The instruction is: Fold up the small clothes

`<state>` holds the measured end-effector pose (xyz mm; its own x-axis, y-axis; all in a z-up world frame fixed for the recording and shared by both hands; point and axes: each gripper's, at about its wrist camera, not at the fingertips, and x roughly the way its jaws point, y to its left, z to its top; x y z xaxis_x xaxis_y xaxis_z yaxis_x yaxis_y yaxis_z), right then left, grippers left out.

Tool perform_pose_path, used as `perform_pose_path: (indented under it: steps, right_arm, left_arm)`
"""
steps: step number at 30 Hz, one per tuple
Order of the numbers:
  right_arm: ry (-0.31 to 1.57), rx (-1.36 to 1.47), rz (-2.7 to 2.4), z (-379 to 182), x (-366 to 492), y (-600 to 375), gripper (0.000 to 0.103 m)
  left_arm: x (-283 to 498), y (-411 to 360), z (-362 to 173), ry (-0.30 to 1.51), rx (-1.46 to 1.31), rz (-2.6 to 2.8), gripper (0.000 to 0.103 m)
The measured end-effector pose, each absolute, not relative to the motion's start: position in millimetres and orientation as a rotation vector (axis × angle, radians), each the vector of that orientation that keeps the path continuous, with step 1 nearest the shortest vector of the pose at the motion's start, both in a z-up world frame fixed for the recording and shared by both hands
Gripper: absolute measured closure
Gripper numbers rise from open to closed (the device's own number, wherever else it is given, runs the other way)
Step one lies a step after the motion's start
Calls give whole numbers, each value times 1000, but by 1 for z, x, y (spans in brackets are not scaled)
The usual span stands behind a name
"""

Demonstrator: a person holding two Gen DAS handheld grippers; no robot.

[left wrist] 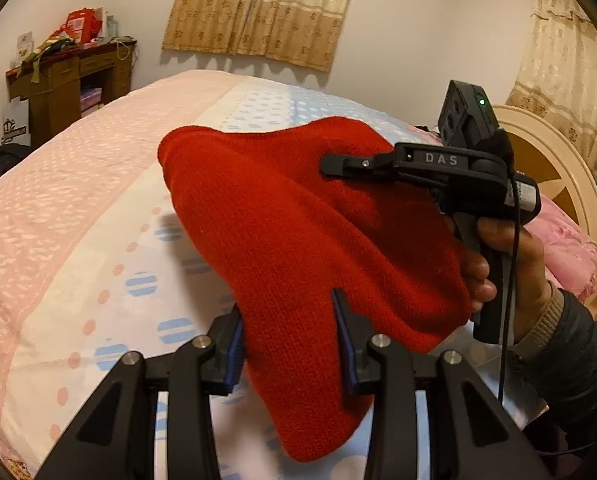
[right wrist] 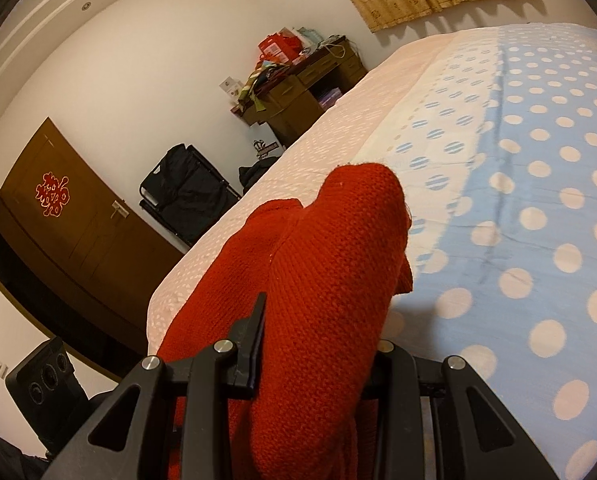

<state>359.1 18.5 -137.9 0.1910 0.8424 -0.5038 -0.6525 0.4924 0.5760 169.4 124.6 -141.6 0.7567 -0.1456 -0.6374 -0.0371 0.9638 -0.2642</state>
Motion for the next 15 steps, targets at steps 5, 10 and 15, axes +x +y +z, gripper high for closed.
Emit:
perform_pose_path:
  steps: [5,10,15]
  right_arm:
    - [893,241,1095,-140,356,40,70]
    - [905,231,1119,-143,356,63,70]
    - [923,224,1134,-147,357,82,70]
  left_arm:
    - [163,132,-143,714,-278,-23,63]
    - [160,139,-143,715,-278,10,63]
    - [158,148,-148,718,-294,34,63]
